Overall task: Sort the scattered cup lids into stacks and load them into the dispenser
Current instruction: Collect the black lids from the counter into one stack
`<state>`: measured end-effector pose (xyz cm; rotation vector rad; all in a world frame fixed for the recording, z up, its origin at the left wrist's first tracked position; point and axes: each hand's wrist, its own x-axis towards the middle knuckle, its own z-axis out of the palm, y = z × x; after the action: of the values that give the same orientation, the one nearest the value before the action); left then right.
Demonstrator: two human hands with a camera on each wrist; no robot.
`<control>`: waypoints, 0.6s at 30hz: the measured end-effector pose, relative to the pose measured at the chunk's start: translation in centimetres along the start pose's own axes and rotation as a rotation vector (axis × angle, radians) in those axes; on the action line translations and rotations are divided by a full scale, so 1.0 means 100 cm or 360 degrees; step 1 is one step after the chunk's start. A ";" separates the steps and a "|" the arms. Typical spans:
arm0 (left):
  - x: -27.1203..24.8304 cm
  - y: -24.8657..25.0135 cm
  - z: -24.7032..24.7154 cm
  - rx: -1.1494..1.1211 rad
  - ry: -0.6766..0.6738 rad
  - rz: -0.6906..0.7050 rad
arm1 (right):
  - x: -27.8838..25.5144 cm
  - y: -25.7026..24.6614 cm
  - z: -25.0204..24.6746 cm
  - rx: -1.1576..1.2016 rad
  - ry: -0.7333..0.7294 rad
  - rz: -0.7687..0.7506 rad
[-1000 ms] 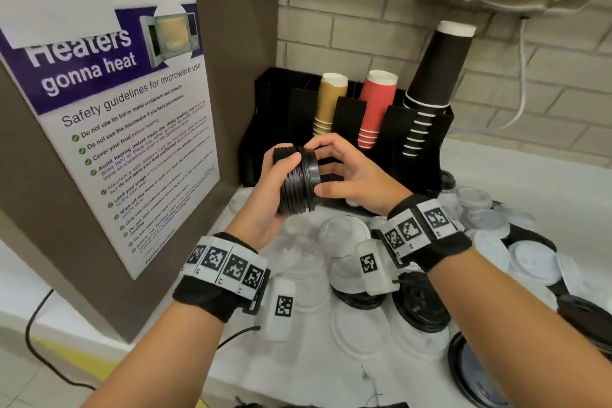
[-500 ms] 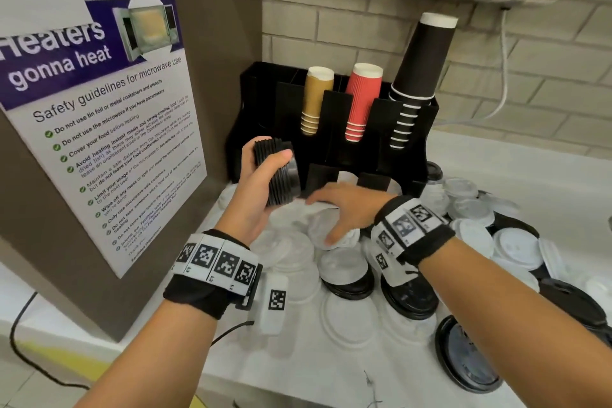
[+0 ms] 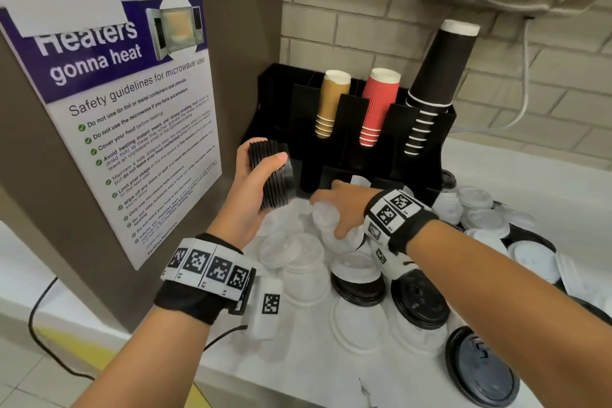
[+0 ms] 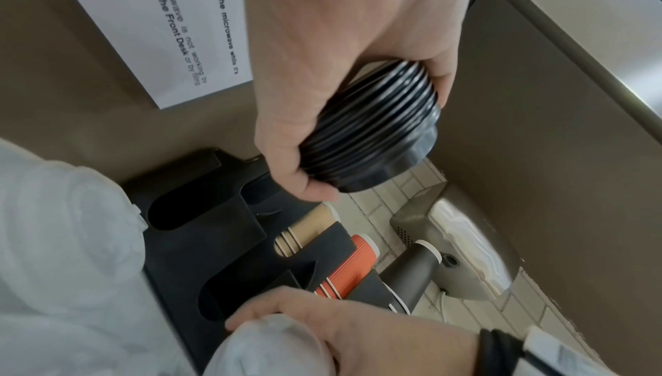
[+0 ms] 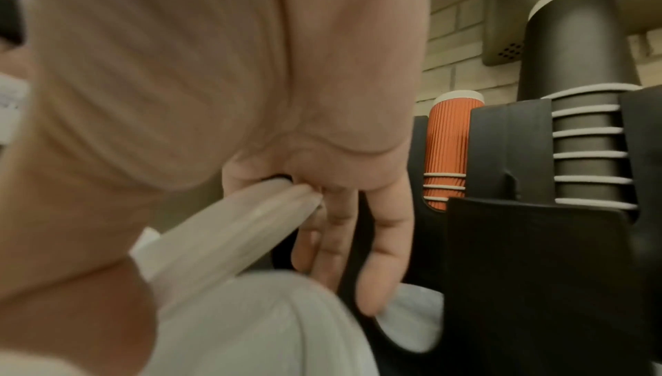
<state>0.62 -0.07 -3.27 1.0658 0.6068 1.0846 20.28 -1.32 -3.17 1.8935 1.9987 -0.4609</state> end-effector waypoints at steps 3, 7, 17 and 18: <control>0.002 0.001 -0.003 -0.0007 0.0002 0.0008 | 0.001 -0.004 -0.008 0.0003 -0.0124 0.0034; 0.003 0.001 -0.006 -0.0001 -0.0004 0.0012 | 0.001 -0.001 -0.004 0.0098 -0.0215 0.0053; 0.009 0.004 -0.004 0.0005 -0.0031 0.0015 | 0.003 -0.008 0.003 0.0152 -0.0037 -0.0092; 0.010 0.004 -0.003 0.0001 -0.0028 0.0010 | 0.004 -0.009 -0.001 0.0191 0.0034 -0.0101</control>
<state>0.55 1.00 -2.94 1.0773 0.5900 1.0797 19.33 -1.01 -3.29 1.9167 2.0928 -0.5922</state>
